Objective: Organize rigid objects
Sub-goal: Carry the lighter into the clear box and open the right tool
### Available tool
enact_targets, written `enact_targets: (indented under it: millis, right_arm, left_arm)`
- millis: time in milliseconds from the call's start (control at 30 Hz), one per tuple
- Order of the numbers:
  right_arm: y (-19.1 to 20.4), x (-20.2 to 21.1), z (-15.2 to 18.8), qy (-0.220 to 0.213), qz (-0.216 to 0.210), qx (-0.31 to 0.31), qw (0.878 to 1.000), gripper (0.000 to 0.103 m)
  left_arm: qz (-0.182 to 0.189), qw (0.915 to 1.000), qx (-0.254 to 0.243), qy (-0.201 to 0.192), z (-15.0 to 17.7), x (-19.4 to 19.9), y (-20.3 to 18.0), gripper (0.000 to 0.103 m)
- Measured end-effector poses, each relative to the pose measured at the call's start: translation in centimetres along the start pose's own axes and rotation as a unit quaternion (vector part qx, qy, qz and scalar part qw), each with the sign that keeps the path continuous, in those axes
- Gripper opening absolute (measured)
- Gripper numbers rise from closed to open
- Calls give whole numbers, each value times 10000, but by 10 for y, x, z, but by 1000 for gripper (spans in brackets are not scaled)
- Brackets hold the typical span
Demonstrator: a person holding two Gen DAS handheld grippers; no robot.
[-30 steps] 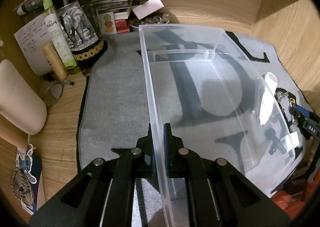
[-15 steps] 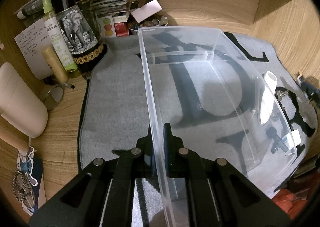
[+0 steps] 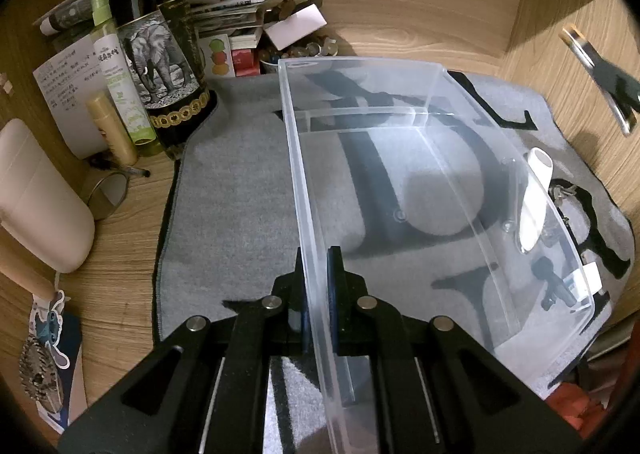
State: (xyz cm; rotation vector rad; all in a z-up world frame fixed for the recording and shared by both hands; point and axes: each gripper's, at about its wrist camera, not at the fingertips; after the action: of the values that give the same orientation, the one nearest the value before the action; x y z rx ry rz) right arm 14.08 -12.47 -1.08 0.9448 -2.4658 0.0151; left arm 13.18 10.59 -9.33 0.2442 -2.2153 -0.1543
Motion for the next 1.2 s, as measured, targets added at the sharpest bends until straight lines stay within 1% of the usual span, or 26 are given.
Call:
enact_targets:
  millis: [133,200,367,500,633,800,867,1000,1100,1133,1167,1200]
  right_arm:
    - [18,-27,-12,163,-399,83,9990,19]
    - [24,-35,-14,255,-528,104,9982,19]
    - [33,-70,-18,693,-854,45,9939,19]
    - [35,-99,-16,1140,-887,44,9895,19]
    - [38,-126,-9,1670,-866,109,9821,19]
    - [39,-147,-3,2214,-938,206,9704,19]
    - [40,-152,-1,2367,-959,216,9666,19]
    - [44,-157,1,2531,-960,259,9623,19]
    - [45,-156,0,2482,-915,298,9639,20]
    - [45,-155,-1,2465,-936,287,9642,21]
    - [45,-155,-2,2442,-948,267,9647,26]
    - [45,-153,-3,2406,-930,269,9658,29]
  left_arm:
    - [36,10000,66,-23,1,0,2,7]
    - [49,10000,64,-39,1,0,2,7]
    - [84,9999,12,-84,1,-1,3,8]
    - [146,9998,39,-114,3,-1,4,8]
    - [159,9998,16,-154,4,-1,4,9]
    - [185,9996,-8,-193,6,0,4,9]
    - [193,9996,-13,-202,7,0,5,9]
    - [193,9996,-28,-205,6,-1,5,9]
    - [193,9996,-27,-203,6,0,5,9]
    - [193,9996,-28,-202,6,-1,5,9]
    - [193,9996,-25,-200,6,-1,5,9]
    - [190,9996,-29,-204,6,0,5,9]
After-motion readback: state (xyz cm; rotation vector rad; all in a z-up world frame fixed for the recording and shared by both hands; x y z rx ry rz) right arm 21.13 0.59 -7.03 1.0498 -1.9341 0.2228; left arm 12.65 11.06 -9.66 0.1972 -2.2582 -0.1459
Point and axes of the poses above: each gripper's, at about its wrist camera, not at the fingertips, and x roughly against the way its jaws point, y to its left, z to its underside, and after that the axes turned 15 degrees about -z, right-handed
